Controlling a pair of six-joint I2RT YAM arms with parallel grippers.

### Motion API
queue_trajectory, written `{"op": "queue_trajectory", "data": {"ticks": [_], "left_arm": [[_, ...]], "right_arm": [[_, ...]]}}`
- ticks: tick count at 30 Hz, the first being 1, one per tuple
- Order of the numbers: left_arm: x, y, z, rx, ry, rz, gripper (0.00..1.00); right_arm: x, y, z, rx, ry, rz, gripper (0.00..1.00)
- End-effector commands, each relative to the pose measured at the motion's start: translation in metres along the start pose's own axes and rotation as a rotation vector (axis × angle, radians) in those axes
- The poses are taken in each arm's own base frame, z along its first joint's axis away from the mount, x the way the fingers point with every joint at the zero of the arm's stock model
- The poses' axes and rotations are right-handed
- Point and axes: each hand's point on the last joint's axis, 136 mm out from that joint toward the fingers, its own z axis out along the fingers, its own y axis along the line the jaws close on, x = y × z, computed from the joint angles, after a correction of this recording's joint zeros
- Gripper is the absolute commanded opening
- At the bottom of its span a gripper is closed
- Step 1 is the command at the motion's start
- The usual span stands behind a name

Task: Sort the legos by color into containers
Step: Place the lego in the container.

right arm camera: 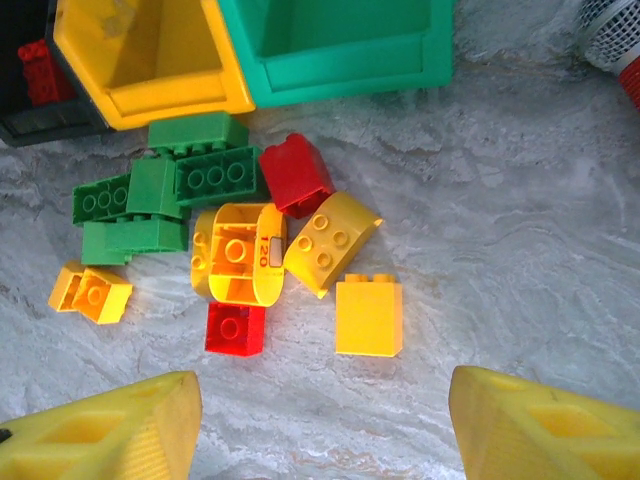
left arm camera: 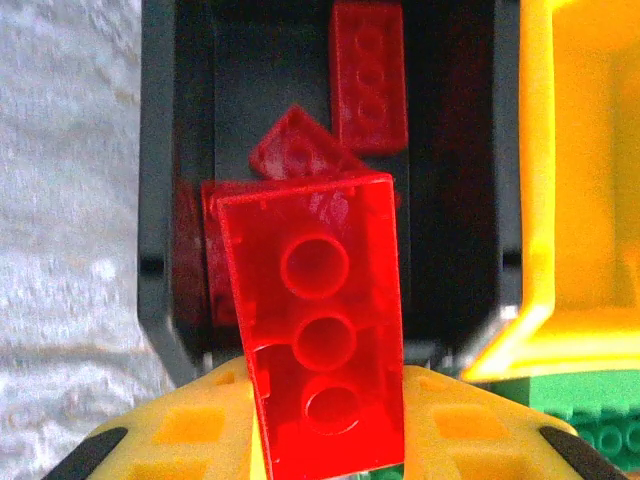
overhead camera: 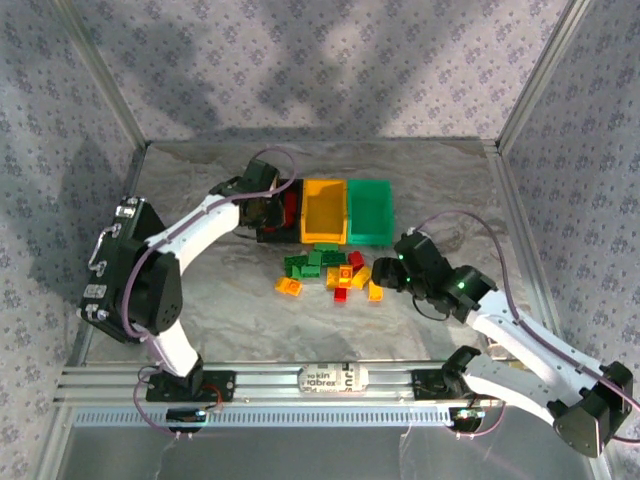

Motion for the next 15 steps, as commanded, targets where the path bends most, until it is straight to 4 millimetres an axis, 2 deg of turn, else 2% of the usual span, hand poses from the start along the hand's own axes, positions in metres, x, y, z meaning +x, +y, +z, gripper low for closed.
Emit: {"op": "queue_trajectory", "data": {"ticks": [1, 2, 3, 7, 10, 15], "left_arm": [[-0.021, -0.007, 0.0, 0.022, 0.001, 0.039, 0.41], [-0.025, -0.008, -0.001, 0.013, 0.011, 0.042, 0.65], [-0.023, -0.007, -0.004, 0.001, 0.029, 0.045, 0.71], [-0.024, -0.018, -0.035, 0.021, -0.078, 0.055, 0.85], [-0.013, -0.015, -0.054, 0.039, -0.116, 0.037, 0.86], [0.016, -0.007, -0.078, 0.059, -0.152, 0.026, 0.85]], "right_arm": [[-0.002, 0.007, -0.004, -0.008, -0.013, 0.011, 0.68], [-0.002, 0.008, -0.004, -0.009, -0.014, 0.009, 0.69], [0.0, 0.009, -0.002, -0.007, -0.01, 0.008, 0.7], [0.01, 0.007, 0.006, 0.032, 0.021, -0.009, 0.76], [0.017, 0.007, 0.015, 0.06, 0.061, -0.02, 0.76], [0.023, 0.019, 0.029, 0.062, 0.103, -0.054, 0.75]]}}
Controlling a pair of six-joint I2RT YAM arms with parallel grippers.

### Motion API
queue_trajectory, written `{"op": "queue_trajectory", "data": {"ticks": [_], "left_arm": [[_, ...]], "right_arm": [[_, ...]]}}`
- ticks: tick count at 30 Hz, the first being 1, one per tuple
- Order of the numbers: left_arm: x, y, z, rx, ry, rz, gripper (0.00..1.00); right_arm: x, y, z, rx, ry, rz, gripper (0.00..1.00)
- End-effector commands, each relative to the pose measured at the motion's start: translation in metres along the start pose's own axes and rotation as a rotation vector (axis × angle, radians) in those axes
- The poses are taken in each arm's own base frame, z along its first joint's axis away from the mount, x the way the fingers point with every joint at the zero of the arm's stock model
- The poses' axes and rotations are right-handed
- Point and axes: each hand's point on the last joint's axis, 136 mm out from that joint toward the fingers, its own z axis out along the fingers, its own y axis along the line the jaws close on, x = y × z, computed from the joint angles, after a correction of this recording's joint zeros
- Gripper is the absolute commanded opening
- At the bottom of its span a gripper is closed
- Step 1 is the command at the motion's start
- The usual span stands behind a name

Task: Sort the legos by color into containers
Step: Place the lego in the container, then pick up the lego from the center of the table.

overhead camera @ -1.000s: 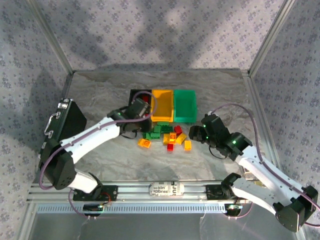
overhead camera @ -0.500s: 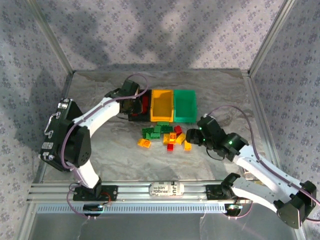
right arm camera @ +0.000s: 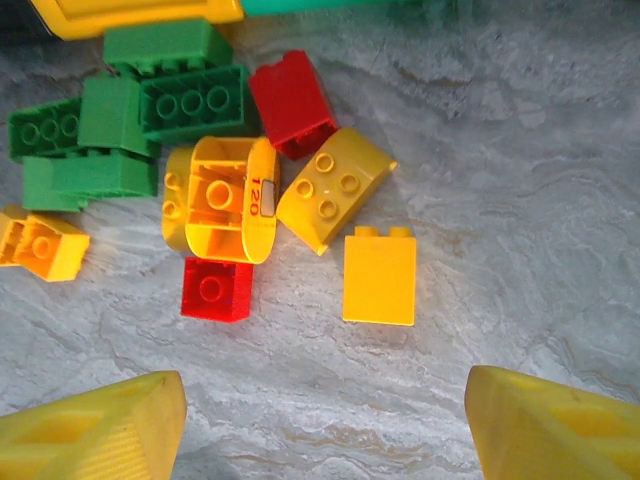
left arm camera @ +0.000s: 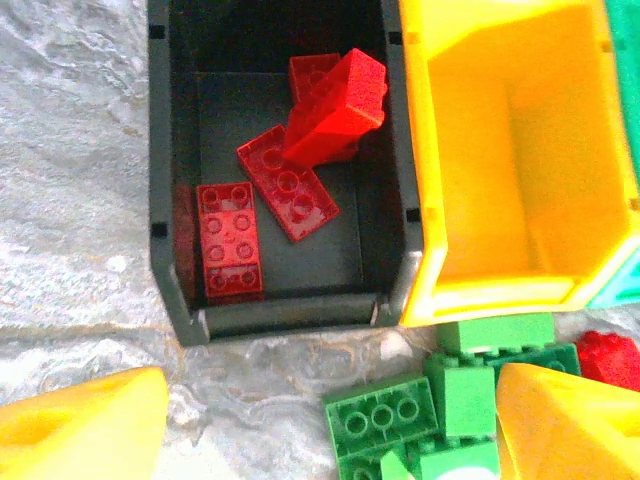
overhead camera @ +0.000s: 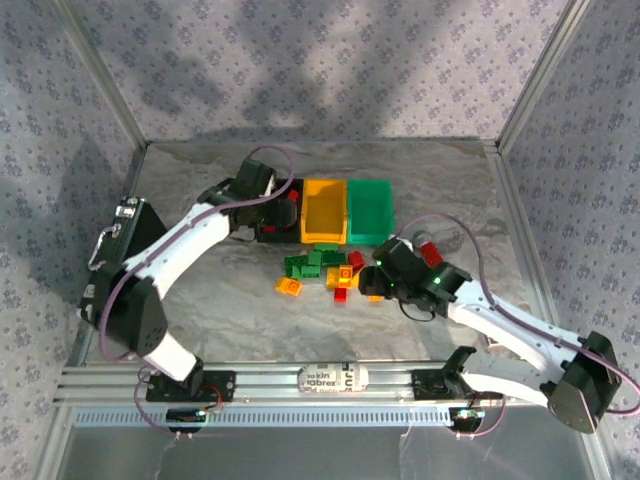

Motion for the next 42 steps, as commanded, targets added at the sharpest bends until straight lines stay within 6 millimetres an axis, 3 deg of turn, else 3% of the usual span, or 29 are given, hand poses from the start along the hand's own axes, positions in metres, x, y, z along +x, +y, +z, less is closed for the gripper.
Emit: {"op": "queue_trajectory", "data": {"ticks": [1, 8, 14, 20, 34, 39, 42], "left_arm": [[0.011, 0.006, -0.021, 0.008, -0.051, -0.031, 0.84], [0.054, 0.021, -0.046, 0.054, -0.089, -0.076, 0.78], [0.094, 0.034, -0.048, 0.061, -0.046, -0.094, 0.74], [0.122, 0.048, -0.047, 0.041, -0.018, -0.116, 0.74], [0.142, 0.057, -0.047, 0.035, -0.004, -0.13, 0.72], [0.142, 0.058, -0.047, 0.031, -0.007, -0.127, 0.71], [0.141, 0.059, -0.048, 0.026, -0.012, -0.123, 0.7]], "right_arm": [[-0.008, 0.013, 0.002, -0.003, -0.008, -0.002, 0.75], [-0.004, 0.046, 0.031, 0.006, 0.057, -0.06, 0.68], [0.006, 0.067, 0.06, 0.051, 0.129, -0.077, 0.62], [0.017, 0.072, 0.088, 0.109, 0.191, -0.05, 0.61], [0.036, 0.064, 0.118, 0.212, 0.25, -0.019, 0.53], [0.042, 0.063, 0.12, 0.231, 0.258, -0.031, 0.4], [0.038, 0.067, 0.11, 0.255, 0.231, -0.057, 0.31]]}}
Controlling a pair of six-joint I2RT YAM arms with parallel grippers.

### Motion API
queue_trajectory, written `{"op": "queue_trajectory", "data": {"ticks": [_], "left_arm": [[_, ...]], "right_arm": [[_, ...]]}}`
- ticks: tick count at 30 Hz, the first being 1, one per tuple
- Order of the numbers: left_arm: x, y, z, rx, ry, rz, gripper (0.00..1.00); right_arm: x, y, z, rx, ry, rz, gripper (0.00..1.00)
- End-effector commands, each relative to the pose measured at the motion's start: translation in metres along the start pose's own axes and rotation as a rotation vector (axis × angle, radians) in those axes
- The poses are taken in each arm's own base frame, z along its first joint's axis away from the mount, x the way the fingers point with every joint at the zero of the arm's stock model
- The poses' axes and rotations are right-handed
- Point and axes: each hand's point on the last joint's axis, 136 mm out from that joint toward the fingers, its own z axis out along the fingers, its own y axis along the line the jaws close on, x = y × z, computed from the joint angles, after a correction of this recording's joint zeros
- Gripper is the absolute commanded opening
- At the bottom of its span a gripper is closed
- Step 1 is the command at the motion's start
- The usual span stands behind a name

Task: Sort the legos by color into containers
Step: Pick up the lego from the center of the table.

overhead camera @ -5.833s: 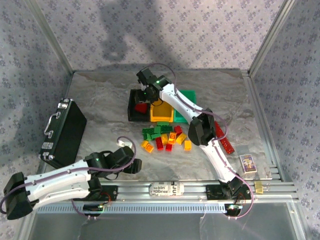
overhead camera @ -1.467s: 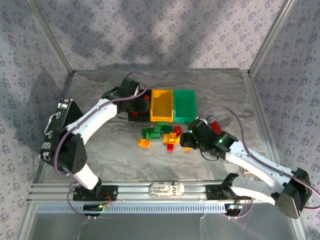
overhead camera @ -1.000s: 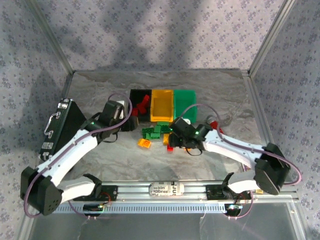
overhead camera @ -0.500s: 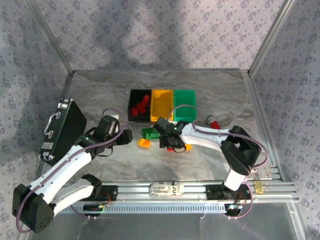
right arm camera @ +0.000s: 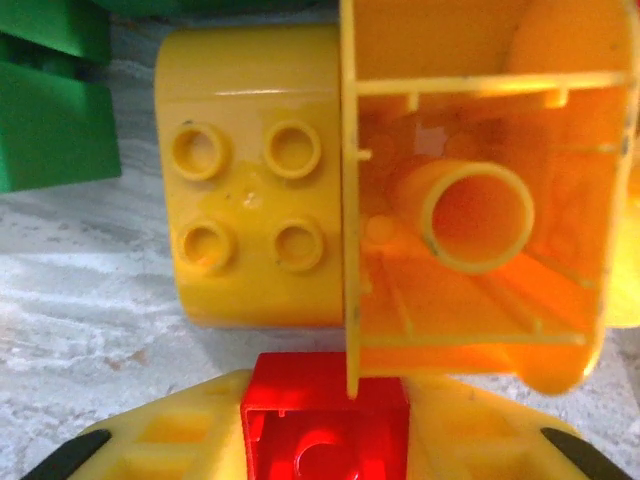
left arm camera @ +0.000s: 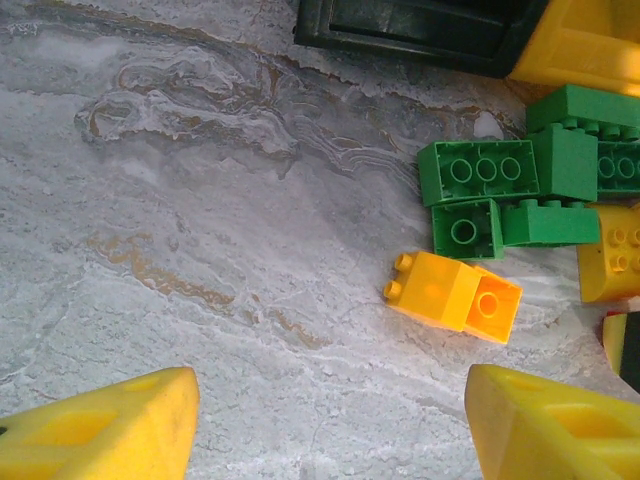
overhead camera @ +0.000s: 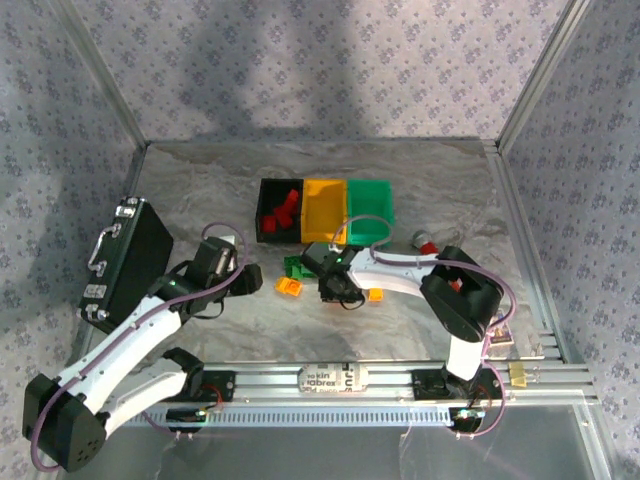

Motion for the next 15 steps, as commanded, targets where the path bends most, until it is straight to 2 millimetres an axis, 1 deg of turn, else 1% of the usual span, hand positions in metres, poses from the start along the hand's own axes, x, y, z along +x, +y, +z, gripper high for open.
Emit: {"op": "queue_trajectory", "data": {"ticks": [1, 2, 4, 6, 8, 12, 15], "left_arm": [[-0.001, 0.0, -0.005, 0.001, -0.011, 0.004, 0.7], [-0.001, 0.0, -0.005, 0.001, -0.015, 0.004, 0.7], [-0.002, 0.001, -0.005, 0.0, -0.021, 0.01, 0.7], [0.0, 0.003, -0.004, -0.011, -0.019, 0.017, 0.7], [0.004, 0.006, -0.002, -0.022, -0.006, 0.021, 0.7], [0.011, 0.01, -0.003, -0.023, 0.006, 0.011, 0.69], [0.014, 0.011, -0.007, -0.007, -0.005, -0.007, 0.69]], "right_arm": [[0.0, 0.0, -0.015, 0.052, -0.03, -0.021, 0.29], [-0.007, 0.008, -0.026, 0.037, -0.057, -0.029, 0.28], [-0.014, 0.015, -0.04, 0.03, -0.088, -0.055, 0.28], [-0.023, 0.027, -0.054, 0.002, -0.119, -0.083, 0.28], [-0.036, 0.044, -0.066, -0.056, -0.155, -0.127, 0.28], [-0.065, 0.071, -0.085, -0.12, -0.205, -0.191, 0.29], [-0.093, 0.09, -0.094, -0.161, -0.223, -0.223, 0.29]]}}
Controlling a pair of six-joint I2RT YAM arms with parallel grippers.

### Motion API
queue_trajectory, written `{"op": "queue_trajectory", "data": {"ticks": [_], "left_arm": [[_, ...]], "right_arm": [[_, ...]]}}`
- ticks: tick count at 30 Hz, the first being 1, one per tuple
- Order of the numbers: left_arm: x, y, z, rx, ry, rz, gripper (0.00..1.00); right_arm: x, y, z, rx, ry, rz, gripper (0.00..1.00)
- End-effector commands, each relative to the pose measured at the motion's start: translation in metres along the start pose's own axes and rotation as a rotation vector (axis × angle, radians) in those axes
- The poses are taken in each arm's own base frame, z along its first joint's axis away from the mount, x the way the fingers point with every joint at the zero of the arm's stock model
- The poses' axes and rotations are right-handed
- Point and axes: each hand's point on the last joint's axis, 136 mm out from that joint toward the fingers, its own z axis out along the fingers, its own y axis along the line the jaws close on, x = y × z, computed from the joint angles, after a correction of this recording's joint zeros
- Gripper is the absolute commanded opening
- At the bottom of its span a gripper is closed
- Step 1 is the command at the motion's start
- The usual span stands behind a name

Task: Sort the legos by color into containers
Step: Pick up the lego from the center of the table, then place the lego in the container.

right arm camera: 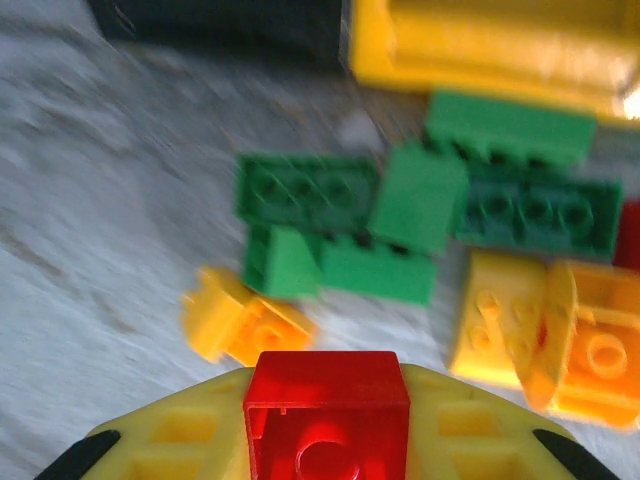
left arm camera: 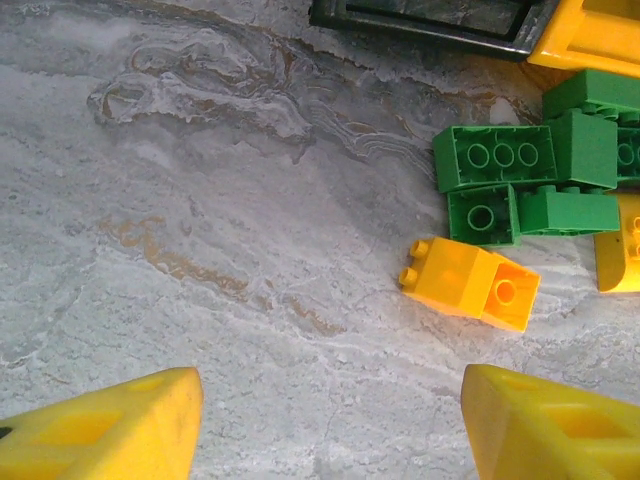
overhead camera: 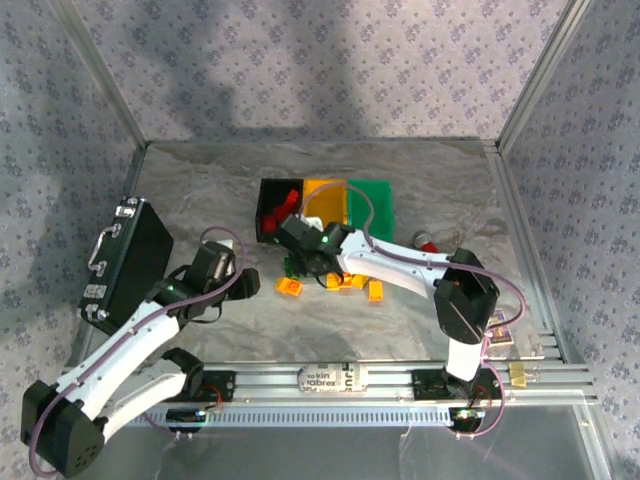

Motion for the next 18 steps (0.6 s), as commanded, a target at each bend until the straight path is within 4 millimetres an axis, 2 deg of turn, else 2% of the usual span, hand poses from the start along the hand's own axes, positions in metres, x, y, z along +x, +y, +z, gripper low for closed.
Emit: {"op": "queue_trajectory", "data": {"ticks": [1, 6, 10, 11, 12, 13, 14, 15, 18], "left_arm": [[0.007, 0.004, -0.006, 0.003, -0.004, -0.012, 0.68], [0.014, 0.007, -0.011, 0.014, 0.0, -0.034, 0.67], [0.015, 0.006, -0.014, 0.023, -0.003, -0.043, 0.67], [0.015, 0.006, -0.015, 0.026, -0.007, -0.045, 0.67], [0.014, 0.005, -0.017, 0.027, -0.009, -0.046, 0.67], [0.013, 0.005, -0.018, 0.029, -0.012, -0.047, 0.67], [0.012, 0.004, -0.019, 0.034, -0.016, -0.048, 0.67], [0.01, 0.003, -0.02, 0.037, -0.02, -0.048, 0.67], [0.007, -0.001, -0.024, 0.051, -0.029, -0.051, 0.67]], "right_arm": [[-0.031, 0.008, 0.005, -0.008, -0.014, -0.086, 0.29], [-0.078, 0.029, 0.018, -0.075, -0.024, -0.113, 0.3], [-0.108, 0.032, 0.038, -0.094, -0.019, -0.091, 0.32], [-0.114, 0.03, 0.044, -0.088, -0.019, -0.084, 0.38], [-0.119, 0.03, 0.047, -0.087, -0.023, -0.082, 0.49], [-0.124, 0.029, 0.051, -0.084, -0.027, -0.082, 0.61], [-0.127, 0.026, 0.052, -0.072, -0.024, -0.073, 0.77], [-0.129, 0.024, 0.05, -0.066, -0.025, -0.07, 0.81], [-0.133, 0.023, 0.029, -0.059, -0.078, -0.083, 0.83]]}}
